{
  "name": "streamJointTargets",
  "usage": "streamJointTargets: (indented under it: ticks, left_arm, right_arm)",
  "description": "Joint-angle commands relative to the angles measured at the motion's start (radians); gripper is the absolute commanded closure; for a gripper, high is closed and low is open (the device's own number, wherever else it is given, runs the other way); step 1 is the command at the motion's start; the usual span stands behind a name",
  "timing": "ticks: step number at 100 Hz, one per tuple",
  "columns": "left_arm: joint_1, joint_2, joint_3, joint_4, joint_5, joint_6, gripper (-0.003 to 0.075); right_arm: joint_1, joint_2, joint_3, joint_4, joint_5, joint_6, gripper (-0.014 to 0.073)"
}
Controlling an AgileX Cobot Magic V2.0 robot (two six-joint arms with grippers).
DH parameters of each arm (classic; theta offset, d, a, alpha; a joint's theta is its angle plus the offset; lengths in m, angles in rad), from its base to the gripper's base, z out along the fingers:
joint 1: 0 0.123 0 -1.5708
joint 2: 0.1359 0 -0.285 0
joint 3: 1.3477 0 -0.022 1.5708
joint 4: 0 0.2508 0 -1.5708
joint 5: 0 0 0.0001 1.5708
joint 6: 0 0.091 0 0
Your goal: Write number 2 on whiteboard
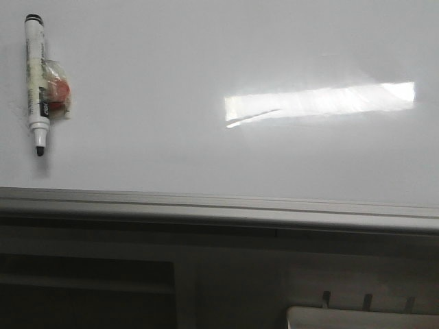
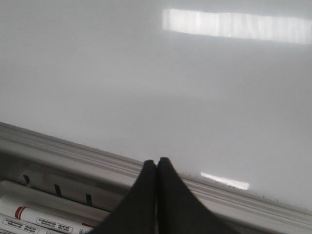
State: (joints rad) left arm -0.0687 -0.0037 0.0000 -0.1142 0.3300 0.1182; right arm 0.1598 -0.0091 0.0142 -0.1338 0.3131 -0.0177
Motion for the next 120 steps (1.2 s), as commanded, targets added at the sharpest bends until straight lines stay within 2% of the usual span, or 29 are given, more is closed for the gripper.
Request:
streamJointTargets:
  ticks: [1,20,33,40,54,73,87,92,99,105,120]
  left_arm:
    - [-0.004,-0.028,0.011,-0.008,-0.060,-0.004,0.0741]
    - [-0.004,-0.028,0.011,0.010,-0.066,-0.004,0.0741]
    - [-0.004,-0.028,0.011,0.024,-0.221,-0.004,0.0741]
    - [-0.005,-0.028,0.011,0.030,-0.259,-0.004,0.0741]
    - [-0.005,-0.028,0.011,0.070,-0.265,-0.002,0.0741]
    - [-0.005,-0.028,0.011,0.085,-0.289,-0.002,0.0741]
    - [-0.005,-0.028,0.011,0.035,-0.349,-0.002,0.0741]
    - [-0.005,-0.028,0.011,-0.030,-0.395,-0.004,0.0741]
    - [-0.005,-0.026,-0.011,-0.094,-0.466,-0.004,0.0741]
    - [-0.003,-0.021,-0.072,-0.055,-0.427,0.000,0.0741]
    - [0.013,0.076,-0.290,0.000,-0.092,0.001,0.0741]
  right_arm:
    - [-0.004,-0.020,0.025,-0.010,-0.092,-0.005,0.0672]
    - [-0.004,-0.020,0.025,-0.010,-0.169,-0.005,0.0672]
    - [-0.004,-0.020,0.025,-0.010,-0.255,-0.005,0.0672]
    - [-0.004,-0.020,0.025,-0.010,-0.278,-0.005,0.0672]
    - [-0.004,-0.020,0.025,-0.017,-0.293,-0.007,0.0672]
    - [-0.004,-0.020,0.025,-0.017,-0.424,-0.007,0.0672]
    - [-0.004,-0.020,0.025,-0.014,-0.464,-0.007,0.0672]
    - [-0.004,-0.020,0.023,0.019,-0.454,0.004,0.0672]
    - [-0.004,-0.020,0.018,0.183,-0.450,0.095,0.0672]
    - [-0.004,-0.020,-0.003,0.335,-0.416,0.123,0.0672]
    - [-0.004,-0.003,-0.145,0.347,-0.132,0.123,0.0672]
